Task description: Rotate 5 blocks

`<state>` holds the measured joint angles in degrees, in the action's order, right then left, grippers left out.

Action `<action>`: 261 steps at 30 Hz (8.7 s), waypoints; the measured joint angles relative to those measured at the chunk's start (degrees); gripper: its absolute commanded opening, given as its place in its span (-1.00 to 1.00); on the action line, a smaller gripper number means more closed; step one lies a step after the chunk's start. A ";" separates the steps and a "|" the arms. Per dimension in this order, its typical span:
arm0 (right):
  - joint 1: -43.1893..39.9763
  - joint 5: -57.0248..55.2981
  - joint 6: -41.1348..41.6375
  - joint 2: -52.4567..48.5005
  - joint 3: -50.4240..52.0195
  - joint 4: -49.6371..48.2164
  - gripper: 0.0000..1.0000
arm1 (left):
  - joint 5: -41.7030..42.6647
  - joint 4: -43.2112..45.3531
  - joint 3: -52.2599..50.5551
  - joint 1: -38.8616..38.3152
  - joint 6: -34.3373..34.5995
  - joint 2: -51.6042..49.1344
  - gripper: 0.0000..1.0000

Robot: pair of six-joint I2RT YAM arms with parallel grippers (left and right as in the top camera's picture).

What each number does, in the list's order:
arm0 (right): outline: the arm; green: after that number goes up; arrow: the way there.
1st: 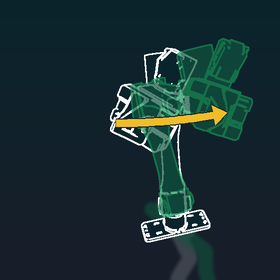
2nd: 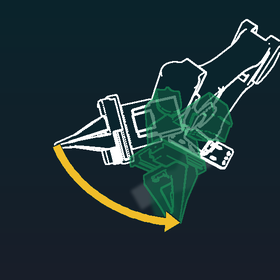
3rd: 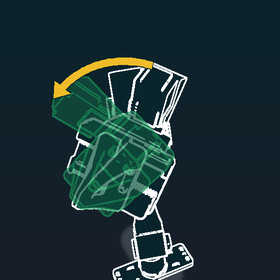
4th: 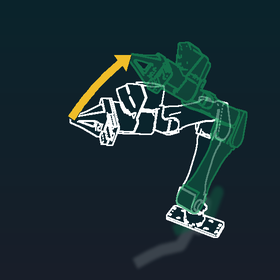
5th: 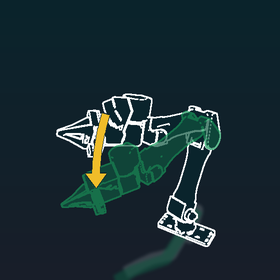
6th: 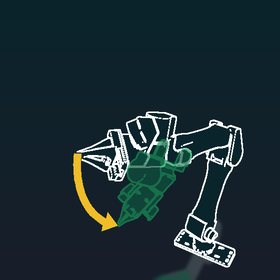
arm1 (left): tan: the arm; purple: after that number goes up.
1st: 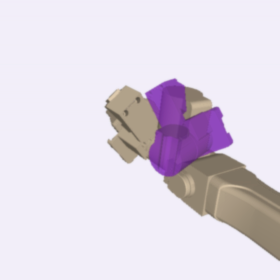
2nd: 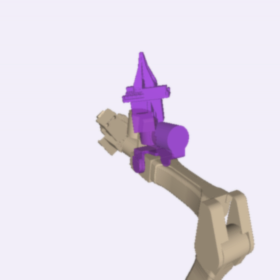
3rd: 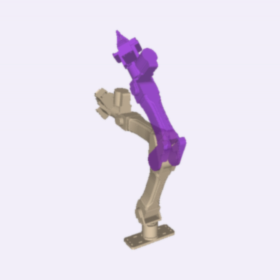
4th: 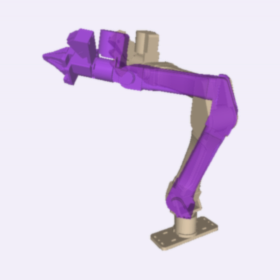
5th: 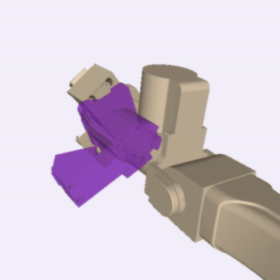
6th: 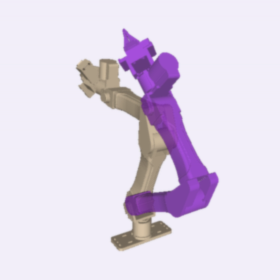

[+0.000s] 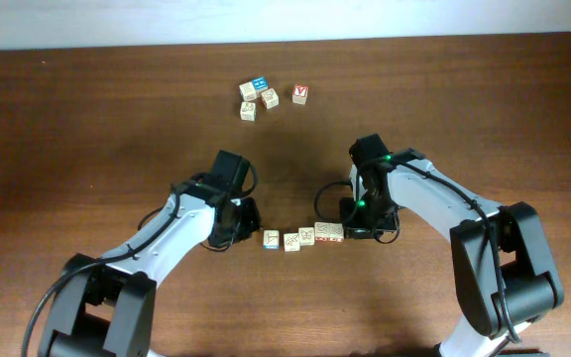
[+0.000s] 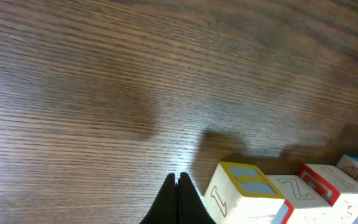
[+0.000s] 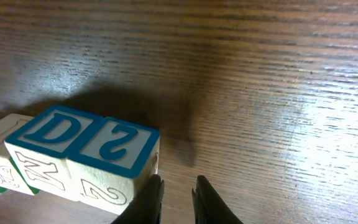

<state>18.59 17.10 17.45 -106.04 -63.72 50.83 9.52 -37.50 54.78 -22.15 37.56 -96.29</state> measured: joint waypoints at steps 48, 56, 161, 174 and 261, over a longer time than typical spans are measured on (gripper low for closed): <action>19.45 -3.89 17.44 -7.39 -14.58 11.82 -0.92 | -4.20 -4.11 11.23 22.99 -7.37 -0.22 -0.27; 24.44 -4.22 17.00 -7.39 -14.82 7.34 -0.92 | -4.20 -3.65 11.23 22.99 -7.37 -0.22 -0.26; 24.33 0.74 11.06 -7.02 -14.05 0.92 -0.92 | -3.13 10.58 4.85 17.35 -7.58 -3.96 -0.49; 23.74 -0.37 12.26 -9.01 -14.05 -1.25 -0.92 | -3.13 10.58 4.85 17.35 -7.58 -3.96 -0.46; 7.61 5.27 12.31 -1.92 -3.65 -5.68 -0.92 | 31.67 -9.66 4.68 21.42 -45.53 -12.96 -1.00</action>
<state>26.20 22.37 29.76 -107.96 -67.37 45.15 41.19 -47.16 59.46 -0.73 -7.97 -109.25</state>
